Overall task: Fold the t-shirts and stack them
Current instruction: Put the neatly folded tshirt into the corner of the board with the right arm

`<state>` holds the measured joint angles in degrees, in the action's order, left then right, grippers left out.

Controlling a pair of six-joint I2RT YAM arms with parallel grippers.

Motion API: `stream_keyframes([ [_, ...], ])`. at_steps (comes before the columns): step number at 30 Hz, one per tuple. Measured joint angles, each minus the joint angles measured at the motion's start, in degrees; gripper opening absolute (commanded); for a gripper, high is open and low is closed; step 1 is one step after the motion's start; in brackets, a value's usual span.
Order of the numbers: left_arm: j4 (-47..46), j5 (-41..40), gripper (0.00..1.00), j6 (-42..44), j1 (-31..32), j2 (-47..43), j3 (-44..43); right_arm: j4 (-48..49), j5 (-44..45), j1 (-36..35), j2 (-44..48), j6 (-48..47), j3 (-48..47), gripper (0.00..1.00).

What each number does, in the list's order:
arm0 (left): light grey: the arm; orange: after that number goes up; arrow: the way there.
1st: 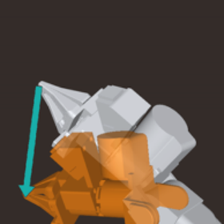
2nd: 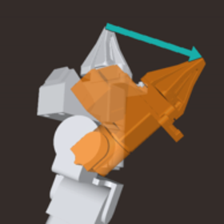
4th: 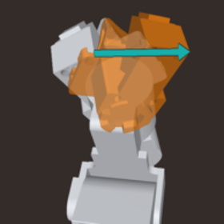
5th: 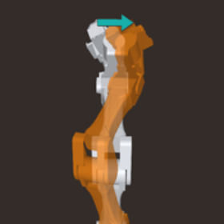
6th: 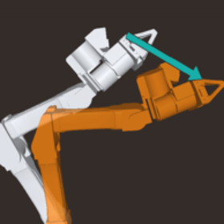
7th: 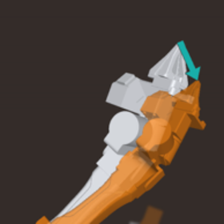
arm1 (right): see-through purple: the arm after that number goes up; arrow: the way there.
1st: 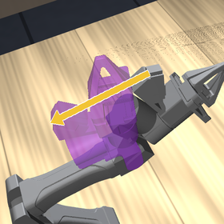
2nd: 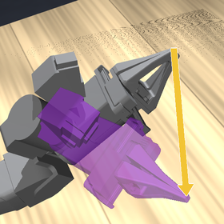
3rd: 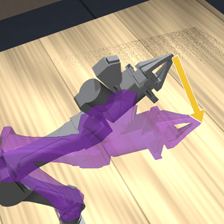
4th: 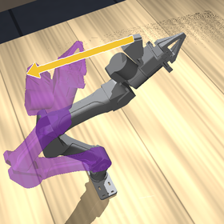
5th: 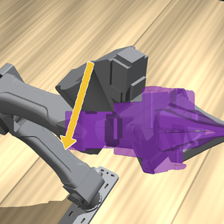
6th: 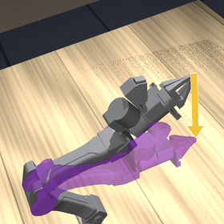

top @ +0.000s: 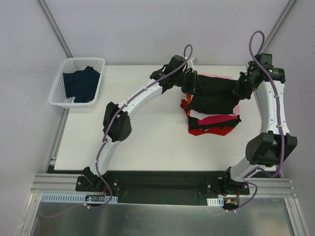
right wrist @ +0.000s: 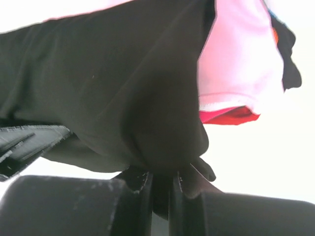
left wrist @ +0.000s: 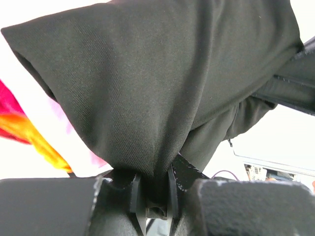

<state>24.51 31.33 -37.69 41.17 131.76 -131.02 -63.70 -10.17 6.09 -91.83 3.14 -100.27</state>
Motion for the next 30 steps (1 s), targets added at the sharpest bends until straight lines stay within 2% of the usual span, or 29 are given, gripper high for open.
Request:
stream_keyframes([
  [7,-1.57,-0.52,0.12,1.05,0.13,0.57,-0.55,0.92,-1.25,1.66,-3.34,-0.2,-1.81,0.01],
  [17,-3.19,-1.86,0.13,1.18,0.07,6.01,-0.74,4.37,-1.22,1.68,-11.78,-0.09,-1.86,0.01],
  [23,-5.33,-1.77,0.14,1.16,-0.09,8.17,-1.33,6.64,-1.2,1.99,-13.62,0.48,-1.79,0.01],
  [24,-5.73,-1.66,0.17,1.16,-0.13,8.46,-1.38,7.19,-1.18,2.03,-13.73,0.5,-1.51,0.05],
  [26,-6.27,-1.27,0.27,1.11,-0.33,8.81,-1.4,8.13,-1.16,2.08,-13.75,0.57,-0.59,0.2],
  [27,-6.32,-1.09,0.34,1.11,-0.39,8.87,-1.4,8.57,-1.14,2.08,-13.75,0.59,-0.04,0.45],
  [28,-6.27,-0.87,0.57,1.11,-0.46,8.92,-1.4,9.05,-1.03,2.08,-13.75,0.63,0.5,0.58],
  [29,-6.23,-0.74,0.72,1.16,-0.5,8.96,-1.4,9.53,-0.63,2.14,-13.75,0.83,1.03,0.68],
  [30,-6.08,-0.68,0.95,1.46,-0.57,8.98,-1.4,10.23,0.2,2.36,-13.73,0.7,1.49,0.81],
])
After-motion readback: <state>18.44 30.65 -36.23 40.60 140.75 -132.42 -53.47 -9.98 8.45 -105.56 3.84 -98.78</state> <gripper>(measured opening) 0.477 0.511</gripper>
